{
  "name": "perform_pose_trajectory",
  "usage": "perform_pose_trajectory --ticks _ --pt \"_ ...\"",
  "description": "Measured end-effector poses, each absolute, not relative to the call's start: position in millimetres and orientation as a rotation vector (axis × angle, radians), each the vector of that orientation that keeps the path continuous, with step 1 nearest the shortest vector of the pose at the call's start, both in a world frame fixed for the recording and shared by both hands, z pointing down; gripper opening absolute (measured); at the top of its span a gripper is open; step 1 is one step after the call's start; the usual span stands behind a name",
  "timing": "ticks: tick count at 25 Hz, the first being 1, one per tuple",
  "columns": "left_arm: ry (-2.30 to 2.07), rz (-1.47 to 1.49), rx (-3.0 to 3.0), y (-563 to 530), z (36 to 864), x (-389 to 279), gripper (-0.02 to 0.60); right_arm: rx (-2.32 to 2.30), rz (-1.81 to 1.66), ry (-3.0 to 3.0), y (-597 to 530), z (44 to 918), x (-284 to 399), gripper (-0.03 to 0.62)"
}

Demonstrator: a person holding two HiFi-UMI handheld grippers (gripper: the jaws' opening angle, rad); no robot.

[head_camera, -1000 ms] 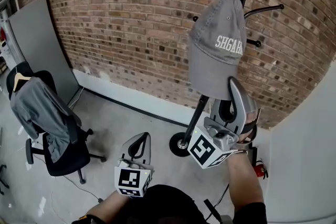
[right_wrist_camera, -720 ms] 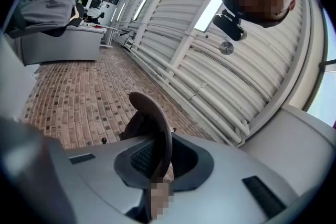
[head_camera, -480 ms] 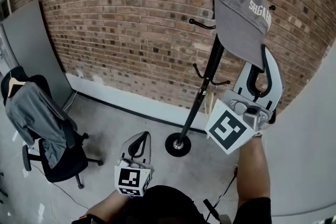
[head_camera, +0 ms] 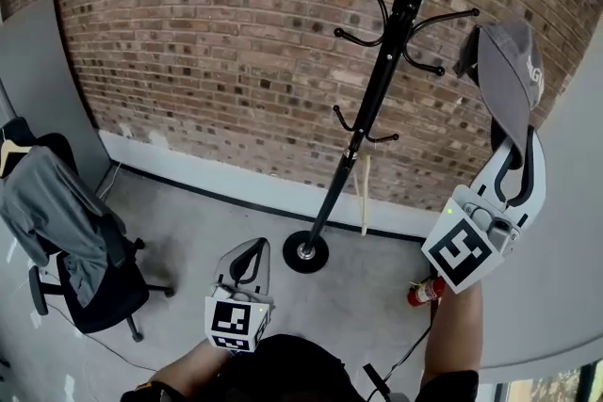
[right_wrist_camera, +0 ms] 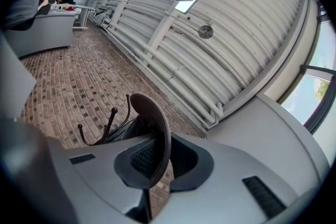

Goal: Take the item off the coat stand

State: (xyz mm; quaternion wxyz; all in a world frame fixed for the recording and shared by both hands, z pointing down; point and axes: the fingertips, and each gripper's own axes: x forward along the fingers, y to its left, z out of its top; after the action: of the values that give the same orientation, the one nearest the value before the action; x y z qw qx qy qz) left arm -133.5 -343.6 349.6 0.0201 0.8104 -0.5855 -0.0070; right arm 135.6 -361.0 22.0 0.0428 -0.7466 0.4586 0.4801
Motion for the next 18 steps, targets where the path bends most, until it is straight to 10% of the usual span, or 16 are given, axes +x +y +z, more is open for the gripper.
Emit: perform_pose_trajectory --ticks 18 --pt "-1.51 0.19 2.604 -226 453 -127 0.018 -2.407 0.538 2.376 -232 353 90 0.033"
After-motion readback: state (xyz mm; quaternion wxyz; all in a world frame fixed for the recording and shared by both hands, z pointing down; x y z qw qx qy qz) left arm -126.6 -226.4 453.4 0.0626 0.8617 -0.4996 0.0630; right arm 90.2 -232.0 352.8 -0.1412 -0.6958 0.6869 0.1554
